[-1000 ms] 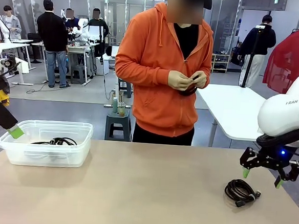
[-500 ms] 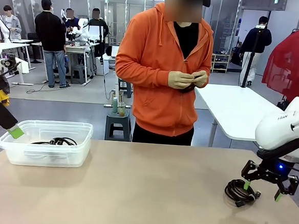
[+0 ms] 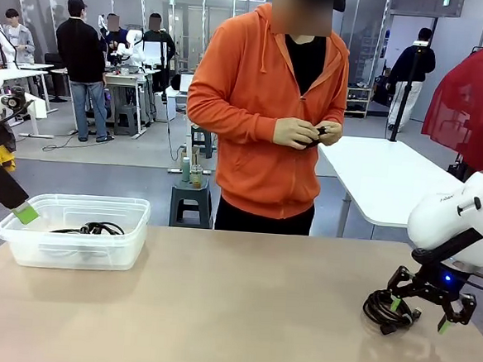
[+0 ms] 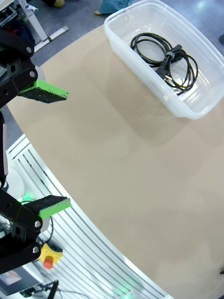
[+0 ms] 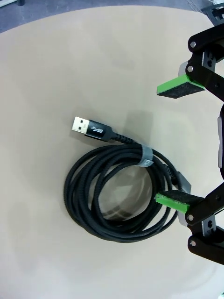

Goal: Organize and store the cables.
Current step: Place the USB Extension Cable into the Organizing box.

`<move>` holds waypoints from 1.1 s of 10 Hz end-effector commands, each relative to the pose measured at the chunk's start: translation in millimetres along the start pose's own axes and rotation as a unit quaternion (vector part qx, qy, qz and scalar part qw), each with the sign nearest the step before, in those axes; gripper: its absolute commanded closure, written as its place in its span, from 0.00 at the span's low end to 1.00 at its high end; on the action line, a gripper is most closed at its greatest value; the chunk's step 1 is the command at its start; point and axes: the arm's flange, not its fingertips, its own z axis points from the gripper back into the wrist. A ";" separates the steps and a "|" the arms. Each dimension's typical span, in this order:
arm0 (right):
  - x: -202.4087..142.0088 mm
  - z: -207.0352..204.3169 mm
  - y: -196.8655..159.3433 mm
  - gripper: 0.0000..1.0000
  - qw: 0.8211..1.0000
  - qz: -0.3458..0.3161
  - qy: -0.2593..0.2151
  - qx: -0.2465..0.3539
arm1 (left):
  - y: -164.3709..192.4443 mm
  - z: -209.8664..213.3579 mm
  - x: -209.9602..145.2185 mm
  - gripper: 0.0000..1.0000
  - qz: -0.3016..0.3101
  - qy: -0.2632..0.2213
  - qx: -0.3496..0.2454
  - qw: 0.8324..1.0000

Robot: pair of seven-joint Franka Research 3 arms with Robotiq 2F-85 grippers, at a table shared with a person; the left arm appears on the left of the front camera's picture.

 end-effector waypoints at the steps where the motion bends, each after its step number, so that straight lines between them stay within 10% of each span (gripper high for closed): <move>1: 10.8 -4.2 1.3 0.00 1.000 -0.025 -0.014 0.011 | -1.2 1.4 1.9 0.00 0.001 0.003 0.007 1.000; 7: 23.7 -25.0 5.8 0.00 0.999 -0.049 -0.024 0.002 | -1.2 1.4 1.9 0.00 0.001 0.003 0.007 1.000; 11: 24.9 -28.0 3.5 1.00 0.998 -0.053 -0.030 0.002 | -1.2 1.4 1.9 0.00 0.001 0.003 0.007 1.000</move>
